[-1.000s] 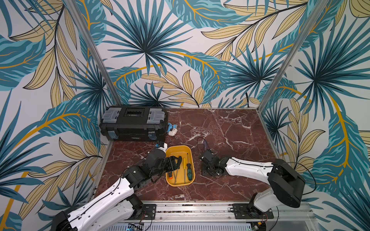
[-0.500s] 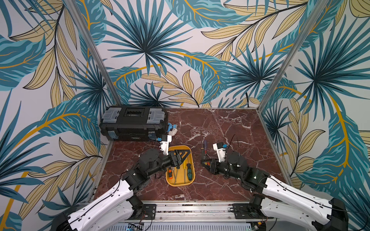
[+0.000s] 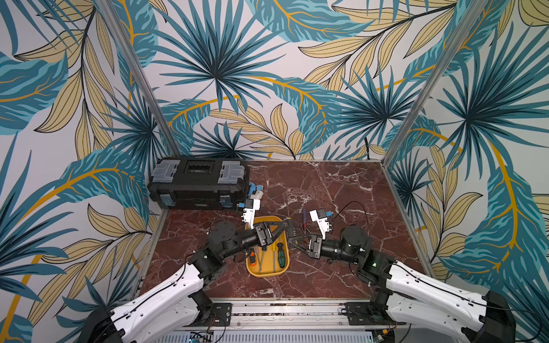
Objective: Put the screwdriver on the desktop into the storage box
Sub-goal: Pick up the screwdriver from the center of the board.
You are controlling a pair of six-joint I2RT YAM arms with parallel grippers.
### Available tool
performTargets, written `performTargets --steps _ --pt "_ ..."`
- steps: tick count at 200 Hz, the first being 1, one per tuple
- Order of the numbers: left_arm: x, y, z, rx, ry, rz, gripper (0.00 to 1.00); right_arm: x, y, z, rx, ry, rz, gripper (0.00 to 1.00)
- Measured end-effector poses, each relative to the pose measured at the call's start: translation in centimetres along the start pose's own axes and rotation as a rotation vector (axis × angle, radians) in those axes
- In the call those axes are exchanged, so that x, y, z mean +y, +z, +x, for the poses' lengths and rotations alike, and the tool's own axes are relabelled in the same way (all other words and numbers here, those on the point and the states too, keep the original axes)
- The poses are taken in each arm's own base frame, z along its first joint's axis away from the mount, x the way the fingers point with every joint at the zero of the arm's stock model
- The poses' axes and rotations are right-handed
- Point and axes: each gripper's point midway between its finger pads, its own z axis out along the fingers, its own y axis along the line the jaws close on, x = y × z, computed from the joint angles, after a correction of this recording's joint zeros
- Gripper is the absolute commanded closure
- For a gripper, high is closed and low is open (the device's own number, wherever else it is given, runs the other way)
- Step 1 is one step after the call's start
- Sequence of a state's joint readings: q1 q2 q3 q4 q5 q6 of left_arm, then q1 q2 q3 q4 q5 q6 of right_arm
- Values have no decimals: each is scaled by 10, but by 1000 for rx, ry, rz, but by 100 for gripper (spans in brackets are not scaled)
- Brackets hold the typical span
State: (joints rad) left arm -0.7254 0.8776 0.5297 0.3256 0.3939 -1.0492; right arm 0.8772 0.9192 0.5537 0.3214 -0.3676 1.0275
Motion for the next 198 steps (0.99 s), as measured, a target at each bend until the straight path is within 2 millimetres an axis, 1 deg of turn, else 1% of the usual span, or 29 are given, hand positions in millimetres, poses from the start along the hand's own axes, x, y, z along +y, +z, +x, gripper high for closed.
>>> performTargets --steps 5,17,32,72,108,119,127,131,135,140,144,149,153,167,188,198 --pt "0 1 1 4 -2 4 41 1 2 0 3 5 -12 100" --pt "-1 4 2 13 -6 18 44 4 3 0 7 11 -27 100" --pt "-3 6 4 27 -10 37 51 7 4 0 8 15 -43 100" --pt "-11 7 3 30 -10 75 73 8 8 3 24 24 -56 100" --pt "-6 7 5 32 -35 58 92 4 11 5 31 16 -47 100" --pt "-3 7 5 33 -38 43 100 1 11 6 34 14 -35 96" --pt "2 7 7 36 -40 24 100 -3 11 8 41 11 -13 90" --pt "5 7 7 38 -44 9 100 -5 11 9 47 15 -1 84" --pt "8 7 8 40 -46 -6 100 -7 11 9 50 10 15 75" --pt "12 7 9 43 -49 -26 100 -11 12 10 58 10 38 61" --pt "14 7 10 46 -53 -44 100 -13 12 11 62 9 55 51" --pt "18 7 10 48 -45 -67 100 -18 12 12 67 12 90 44" --pt "21 7 10 47 -41 -93 100 -20 12 11 69 8 107 40" --pt "38 6 9 47 -30 -192 100 -24 10 8 68 -14 184 36" --pt "63 1 13 67 -24 -331 100 -24 6 3 65 -79 298 35" --pt "71 -1 15 77 -23 -375 100 -23 6 2 74 -114 352 34"
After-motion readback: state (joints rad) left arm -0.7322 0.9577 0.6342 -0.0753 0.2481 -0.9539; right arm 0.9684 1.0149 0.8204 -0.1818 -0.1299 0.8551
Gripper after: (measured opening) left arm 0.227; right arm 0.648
